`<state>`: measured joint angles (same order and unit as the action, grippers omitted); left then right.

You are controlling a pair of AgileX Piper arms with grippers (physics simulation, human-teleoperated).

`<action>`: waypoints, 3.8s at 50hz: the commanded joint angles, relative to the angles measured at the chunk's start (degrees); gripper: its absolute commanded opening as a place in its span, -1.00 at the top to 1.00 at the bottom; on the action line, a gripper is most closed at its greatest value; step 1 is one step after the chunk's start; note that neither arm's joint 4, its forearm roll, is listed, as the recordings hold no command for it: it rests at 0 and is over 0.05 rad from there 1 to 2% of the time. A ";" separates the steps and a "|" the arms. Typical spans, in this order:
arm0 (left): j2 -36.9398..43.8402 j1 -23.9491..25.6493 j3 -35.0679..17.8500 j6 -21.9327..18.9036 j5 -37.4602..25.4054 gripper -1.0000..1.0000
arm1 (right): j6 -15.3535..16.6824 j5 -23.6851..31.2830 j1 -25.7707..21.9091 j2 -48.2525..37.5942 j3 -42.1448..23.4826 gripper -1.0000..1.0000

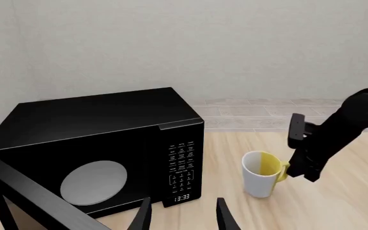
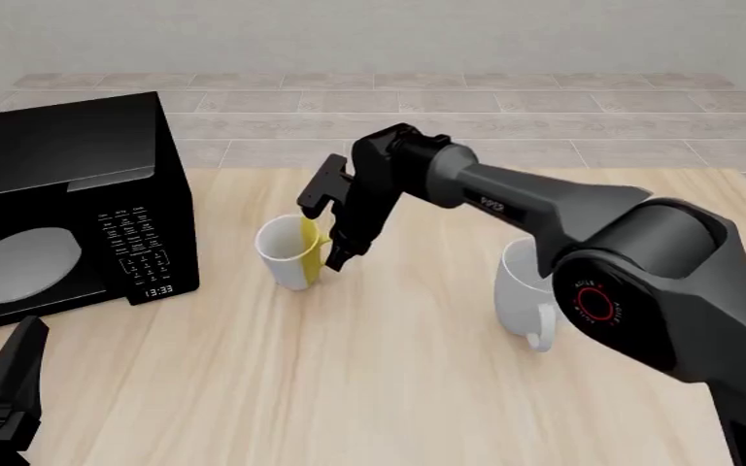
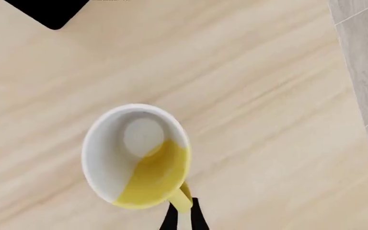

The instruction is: Put the yellow and white mug to the front of the white mug.

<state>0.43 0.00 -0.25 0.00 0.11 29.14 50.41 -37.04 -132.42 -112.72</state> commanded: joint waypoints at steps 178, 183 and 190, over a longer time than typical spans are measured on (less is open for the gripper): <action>0.00 0.00 0.00 0.00 0.00 -1.00 | -12.78 -37.68 30.46 27.40 43.02 1.00; 0.00 0.00 0.00 0.00 0.00 -1.00 | -12.48 -38.13 31.83 25.79 42.22 1.00; 0.00 0.00 0.00 0.00 0.00 -1.00 | -12.83 -38.81 32.62 24.05 41.83 1.00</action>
<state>0.43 0.00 -0.25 0.00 0.11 16.79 12.66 -5.93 -106.22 -70.24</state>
